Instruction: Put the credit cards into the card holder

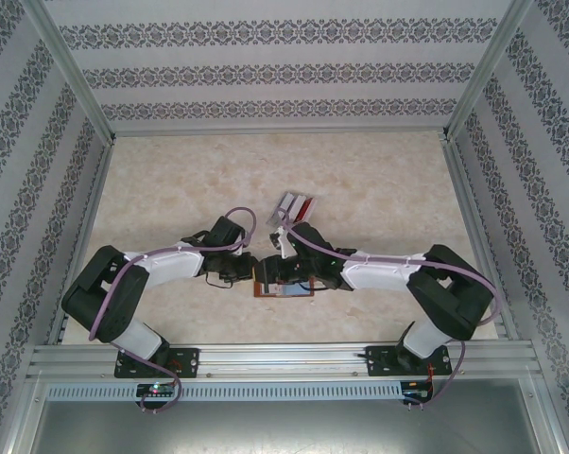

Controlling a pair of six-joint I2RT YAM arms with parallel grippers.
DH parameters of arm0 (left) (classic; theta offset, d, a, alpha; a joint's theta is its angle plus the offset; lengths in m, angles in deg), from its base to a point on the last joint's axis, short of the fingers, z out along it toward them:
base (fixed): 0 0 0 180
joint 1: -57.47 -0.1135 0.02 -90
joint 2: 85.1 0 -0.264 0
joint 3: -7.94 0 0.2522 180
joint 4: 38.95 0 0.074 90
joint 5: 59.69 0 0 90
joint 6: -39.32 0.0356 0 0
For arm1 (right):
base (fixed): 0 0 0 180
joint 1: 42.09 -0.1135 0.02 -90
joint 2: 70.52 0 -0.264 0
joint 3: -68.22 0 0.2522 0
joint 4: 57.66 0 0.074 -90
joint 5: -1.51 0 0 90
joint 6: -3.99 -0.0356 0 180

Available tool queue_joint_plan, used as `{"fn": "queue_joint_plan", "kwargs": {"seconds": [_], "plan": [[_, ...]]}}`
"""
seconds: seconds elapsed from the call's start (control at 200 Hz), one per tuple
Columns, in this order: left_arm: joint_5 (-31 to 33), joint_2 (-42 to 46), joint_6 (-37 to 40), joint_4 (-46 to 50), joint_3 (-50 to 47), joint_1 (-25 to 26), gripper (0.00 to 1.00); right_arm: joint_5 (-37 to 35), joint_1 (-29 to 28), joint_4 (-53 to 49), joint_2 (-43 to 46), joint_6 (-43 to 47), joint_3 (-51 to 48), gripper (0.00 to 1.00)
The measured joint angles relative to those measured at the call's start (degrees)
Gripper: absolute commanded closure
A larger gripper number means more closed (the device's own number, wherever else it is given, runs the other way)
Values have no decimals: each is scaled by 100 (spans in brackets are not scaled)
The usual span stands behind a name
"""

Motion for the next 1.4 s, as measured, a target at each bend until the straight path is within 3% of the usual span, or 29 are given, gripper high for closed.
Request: {"fn": "queue_joint_plan", "kwargs": {"seconds": [0.08,0.24,0.53,1.024,1.404], "plan": [[-15,17,-11,-24,2,-9,75,-334,-15,-487,619,232,0,41],[-15,31,-22,-22,2,-9,75,-1412,2,-1513,1668,498,-4,40],[-15,55,-20,-20,2,-9,75,-1904,2,-2260,772,468,-352,37],[-48,44,-87,-208,-186,-9,80,-1781,-15,-1965,-94,490,101,45],[-61,39,-175,-343,-240,-9,80,-787,-15,-918,-345,378,232,45]]}}
